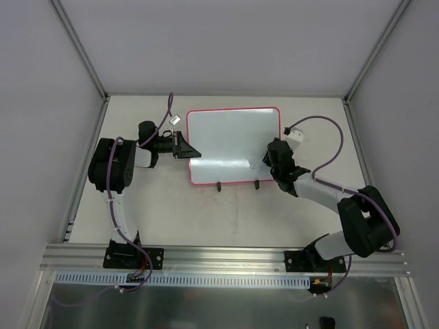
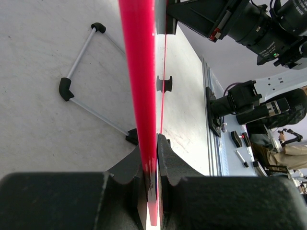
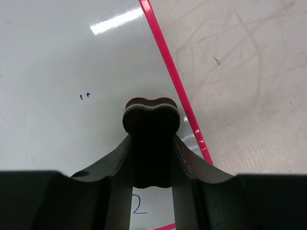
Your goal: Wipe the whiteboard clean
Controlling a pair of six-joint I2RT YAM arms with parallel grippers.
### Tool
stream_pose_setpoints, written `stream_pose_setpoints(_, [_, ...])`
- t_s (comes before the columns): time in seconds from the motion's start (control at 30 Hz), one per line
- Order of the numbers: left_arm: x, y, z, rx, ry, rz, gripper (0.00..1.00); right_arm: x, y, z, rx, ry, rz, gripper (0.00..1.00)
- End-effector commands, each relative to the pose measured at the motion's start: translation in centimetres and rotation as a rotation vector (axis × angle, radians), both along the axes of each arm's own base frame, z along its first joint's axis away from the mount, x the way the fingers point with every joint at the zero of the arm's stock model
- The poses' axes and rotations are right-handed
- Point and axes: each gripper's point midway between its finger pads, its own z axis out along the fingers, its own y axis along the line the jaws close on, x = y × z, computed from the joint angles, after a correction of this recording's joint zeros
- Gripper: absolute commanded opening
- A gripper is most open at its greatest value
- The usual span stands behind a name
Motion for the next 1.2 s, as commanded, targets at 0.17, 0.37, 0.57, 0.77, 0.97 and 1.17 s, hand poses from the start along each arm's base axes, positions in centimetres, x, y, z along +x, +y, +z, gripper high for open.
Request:
stream_pose_setpoints(0.17, [0.2, -0.9, -1.2, 0.037, -0.101, 0.02, 0.0, 2.8, -0.5, -0.2, -0.098, 0.072, -0.021, 0.0])
stream_pose_setpoints(0.37, [0.2, -1.0, -1.2, 0.036, -0.103, 0.016, 0.0, 4.7, 2.1, 1.4, -0.088, 0.055, 0.041, 0.0])
stream_pose_setpoints(0.57, [0.2, -1.0, -1.2, 0.036, -0.101, 0.015, 0.0, 5.2, 5.6, 2.6, -0.105, 0.036, 0.108, 0.0])
stream_pose_setpoints(0.77, [0.2, -1.0, -1.2, 0.036, -0.103, 0.015, 0.0, 5.0, 10.5, 2.9, -0.118, 0.037, 0.216, 0.0])
stream_pose_setpoints(0.97, [0.1, -1.0, -1.1, 0.035, -0.103, 0.013, 0.0, 4.6, 12.6, 1.6, -0.112, 0.072, 0.259, 0.0])
stream_pose_setpoints(1.17, [0.2, -1.0, -1.1, 0.035, -0.106, 0.013, 0.0, 4.8, 9.1, 0.6, -0.09, 0.114, 0.207, 0.0])
